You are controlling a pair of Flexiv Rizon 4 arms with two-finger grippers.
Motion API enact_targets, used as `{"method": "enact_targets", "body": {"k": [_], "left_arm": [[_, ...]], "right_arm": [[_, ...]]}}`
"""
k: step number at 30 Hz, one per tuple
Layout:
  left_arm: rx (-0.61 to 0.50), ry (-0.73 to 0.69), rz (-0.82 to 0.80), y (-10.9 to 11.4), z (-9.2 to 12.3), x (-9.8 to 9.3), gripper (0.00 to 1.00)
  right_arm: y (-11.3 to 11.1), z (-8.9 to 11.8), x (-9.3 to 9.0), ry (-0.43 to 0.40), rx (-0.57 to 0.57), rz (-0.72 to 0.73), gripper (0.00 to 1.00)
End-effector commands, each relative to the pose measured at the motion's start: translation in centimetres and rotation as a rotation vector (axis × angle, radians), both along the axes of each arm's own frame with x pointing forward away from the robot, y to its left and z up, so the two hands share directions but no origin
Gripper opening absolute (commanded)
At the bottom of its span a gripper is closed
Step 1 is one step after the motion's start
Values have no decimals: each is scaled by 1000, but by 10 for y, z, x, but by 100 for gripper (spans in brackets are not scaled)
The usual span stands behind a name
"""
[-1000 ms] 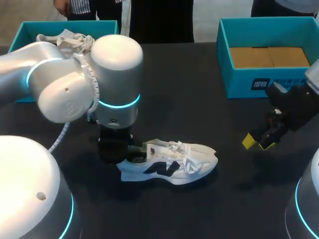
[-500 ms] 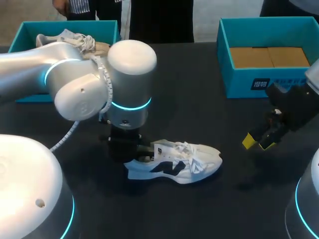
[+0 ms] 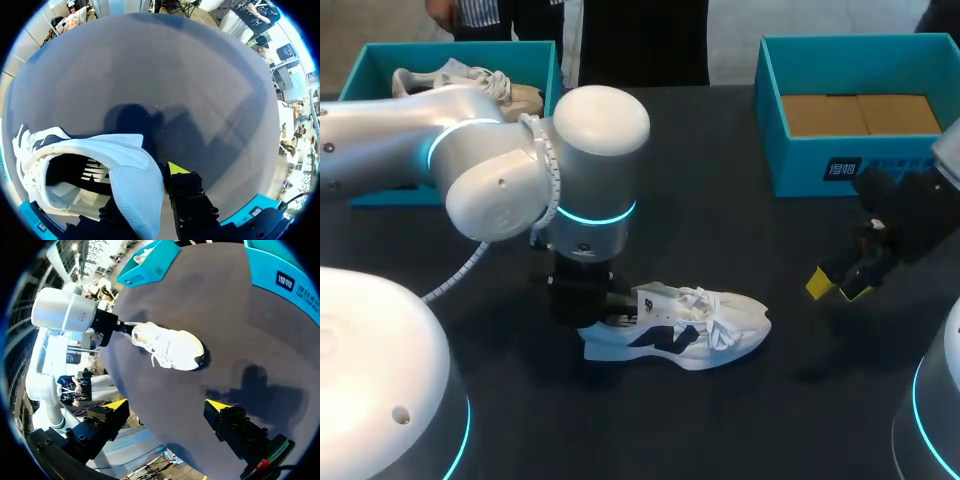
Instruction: Take the shoe out of the shoebox, open the shoe tongue, remove and reinsert the insole, then place the shoe into the shoebox
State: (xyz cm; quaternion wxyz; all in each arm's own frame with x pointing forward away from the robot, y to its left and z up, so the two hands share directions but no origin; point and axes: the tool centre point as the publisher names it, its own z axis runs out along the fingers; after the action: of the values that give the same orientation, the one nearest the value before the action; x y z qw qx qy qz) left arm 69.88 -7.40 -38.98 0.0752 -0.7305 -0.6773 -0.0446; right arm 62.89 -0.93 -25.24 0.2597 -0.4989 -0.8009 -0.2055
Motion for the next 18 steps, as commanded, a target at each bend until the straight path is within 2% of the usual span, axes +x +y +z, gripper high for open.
{"method": "enact_targets", "body": {"k": [1,11,12,13,14,15,17,18], "left_arm": [[16,4,1,-3,-3,2,0],[33,16,1,-6,-6,1,0],[32,16,0,-6,-5,1,7],[31,15,0,-6,-5,1,22],[29,15,-1,-6,-4,2,44],[27,12,-2,-6,-2,2,56],[17,4,-5,-6,1,2,100],[12,3,-5,-6,4,3,100]], "right_arm": [[0,0,-1,0,-2,-1,100],[0,0,-1,0,-2,-1,100],[0,0,-1,0,-2,-1,100],[0,0,-1,0,-2,-1,100],[0,0,-1,0,-2,-1,100],[0,0,-1,0,-2,-1,100],[0,0,-1,0,-2,-1,100],[0,0,-1,0,-2,-1,100]]}}
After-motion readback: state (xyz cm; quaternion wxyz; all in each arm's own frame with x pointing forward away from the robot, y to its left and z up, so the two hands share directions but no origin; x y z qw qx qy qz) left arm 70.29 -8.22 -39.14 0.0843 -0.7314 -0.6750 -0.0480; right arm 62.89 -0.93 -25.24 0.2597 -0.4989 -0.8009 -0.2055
